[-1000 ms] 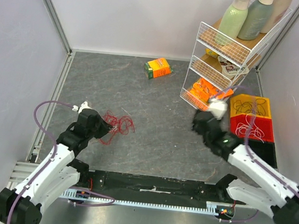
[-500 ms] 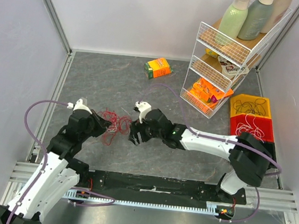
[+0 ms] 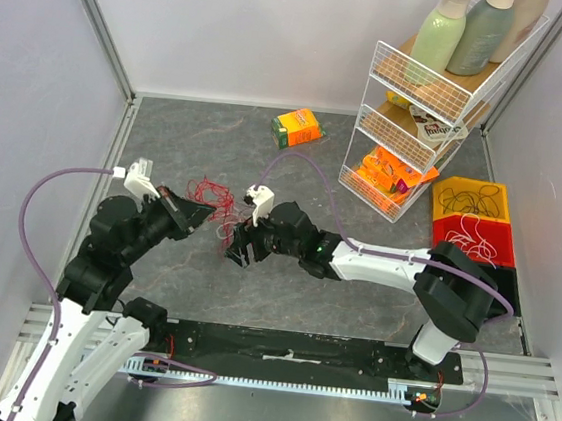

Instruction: Untangle the cables

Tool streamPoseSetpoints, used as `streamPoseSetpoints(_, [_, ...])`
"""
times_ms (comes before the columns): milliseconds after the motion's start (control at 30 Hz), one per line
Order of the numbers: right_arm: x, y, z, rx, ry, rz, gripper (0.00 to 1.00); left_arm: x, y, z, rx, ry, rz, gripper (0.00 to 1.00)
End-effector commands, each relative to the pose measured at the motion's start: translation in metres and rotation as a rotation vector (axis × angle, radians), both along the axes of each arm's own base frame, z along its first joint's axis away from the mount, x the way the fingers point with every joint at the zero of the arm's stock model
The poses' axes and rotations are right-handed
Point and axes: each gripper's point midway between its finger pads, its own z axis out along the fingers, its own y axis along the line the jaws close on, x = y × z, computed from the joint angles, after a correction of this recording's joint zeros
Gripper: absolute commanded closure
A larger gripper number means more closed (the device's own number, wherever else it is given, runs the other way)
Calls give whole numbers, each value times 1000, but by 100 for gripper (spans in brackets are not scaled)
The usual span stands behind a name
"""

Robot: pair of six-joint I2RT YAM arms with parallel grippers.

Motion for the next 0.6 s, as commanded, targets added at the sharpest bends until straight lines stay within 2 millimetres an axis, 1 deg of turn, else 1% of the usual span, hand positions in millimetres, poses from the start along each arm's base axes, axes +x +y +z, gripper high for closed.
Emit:
streamPoseSetpoints(0, [7, -2, 39, 122, -77, -43, 21, -13, -16, 75, -43, -234, -139, 98])
streamPoseSetpoints(67, [16, -6, 40, 112, -82, -103, 22, -16, -18, 90, -57, -268, -153, 98])
streamPoseSetpoints(100, [20, -7, 37, 103, -72, -128, 24, -18, -18, 97, -68, -284, -157, 98])
streamPoseSetpoints(133, [22, -8, 39, 104, -72, -148, 27, -20, -19, 103, -75, -299, -161, 98])
streamPoseSetpoints(200, [35, -18, 39, 94, -74, -239, 36, -22, -19, 111, -81, -318, -167, 98])
streamPoseSetpoints(233, [40, -25, 35, 83, -73, -284, 44, -24, -19, 117, -84, -330, -168, 98])
streamPoseSetpoints(267, [47, -33, 34, 77, -74, -331, 61, -25, -18, 123, -81, -344, -170, 98])
streamPoseSetpoints(300, [52, -44, 28, 63, -63, -382, 76, -26, -17, 128, -80, -357, -169, 98])
streamPoseSetpoints(333, [58, -54, 24, 52, -51, -425, 84, -28, -17, 133, -79, -367, -169, 98])
streamPoseSetpoints(367, [64, -67, 15, 32, -41, -459, 85, -30, -16, 140, -81, -385, -171, 98])
streamPoseSetpoints(400, [67, -75, 8, 15, -32, -478, 86, -31, -16, 146, -83, -401, -169, 98])
streamPoseSetpoints(467, [68, -86, -1, -31, -40, -480, 85, -31, -15, 152, -84, -418, -169, 98])
streamPoseSetpoints(500, [67, -88, -6, -57, -48, -463, 82, -30, -14, 153, -83, -419, -159, 98])
streamPoseSetpoints(533, [62, -85, -12, -80, -54, -407, 75, -28, -13, 151, -81, -413, -148, 98])
streamPoseSetpoints(567, [59, -81, -18, -111, -55, -354, 70, -25, -10, 148, -77, -397, -127, 98])
